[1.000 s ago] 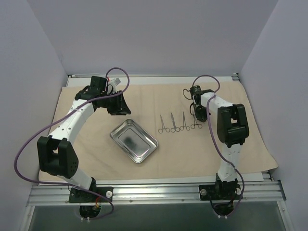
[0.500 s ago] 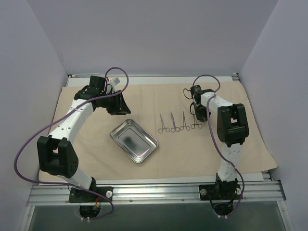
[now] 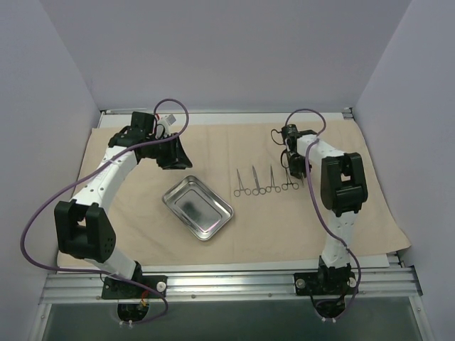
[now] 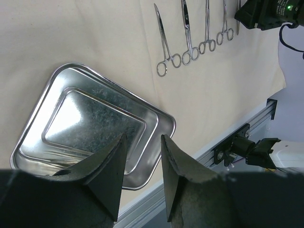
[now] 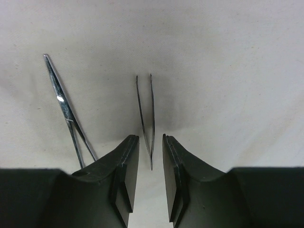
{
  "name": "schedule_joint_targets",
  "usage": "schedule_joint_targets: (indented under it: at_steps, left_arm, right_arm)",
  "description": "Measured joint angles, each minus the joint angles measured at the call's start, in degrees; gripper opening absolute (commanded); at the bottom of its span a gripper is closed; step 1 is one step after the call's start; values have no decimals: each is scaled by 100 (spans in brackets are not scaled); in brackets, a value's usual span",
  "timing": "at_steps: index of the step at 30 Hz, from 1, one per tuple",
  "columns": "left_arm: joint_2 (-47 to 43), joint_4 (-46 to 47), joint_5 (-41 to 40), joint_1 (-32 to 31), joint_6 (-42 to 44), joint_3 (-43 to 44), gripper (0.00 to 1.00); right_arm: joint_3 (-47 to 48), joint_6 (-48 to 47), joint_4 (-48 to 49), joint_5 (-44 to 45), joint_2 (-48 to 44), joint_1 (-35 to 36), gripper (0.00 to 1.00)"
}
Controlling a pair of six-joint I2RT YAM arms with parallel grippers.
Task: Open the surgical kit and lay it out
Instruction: Place the medical item in the surgical kit, then reset both arms
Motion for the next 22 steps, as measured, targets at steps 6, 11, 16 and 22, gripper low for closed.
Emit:
schedule_joint_targets:
  at_steps: [6, 11, 16, 22]
  left_arm:
    - [0, -2, 2, 57, -33, -7, 46]
    - [-107, 74, 2, 116, -136, -295, 93]
    - [-452, 179, 50, 188, -363, -957, 94]
    - [-1051, 922, 170, 197, -828, -1967, 94]
  right_arm:
    - [291, 299, -208, -83, -457, 13, 51]
    - [192, 732, -254, -487, -1882, 57, 100]
    - [-905, 1274, 192, -1069, -3493, 221, 100]
    - [-3088, 2039, 901, -1834, -4723, 361, 100]
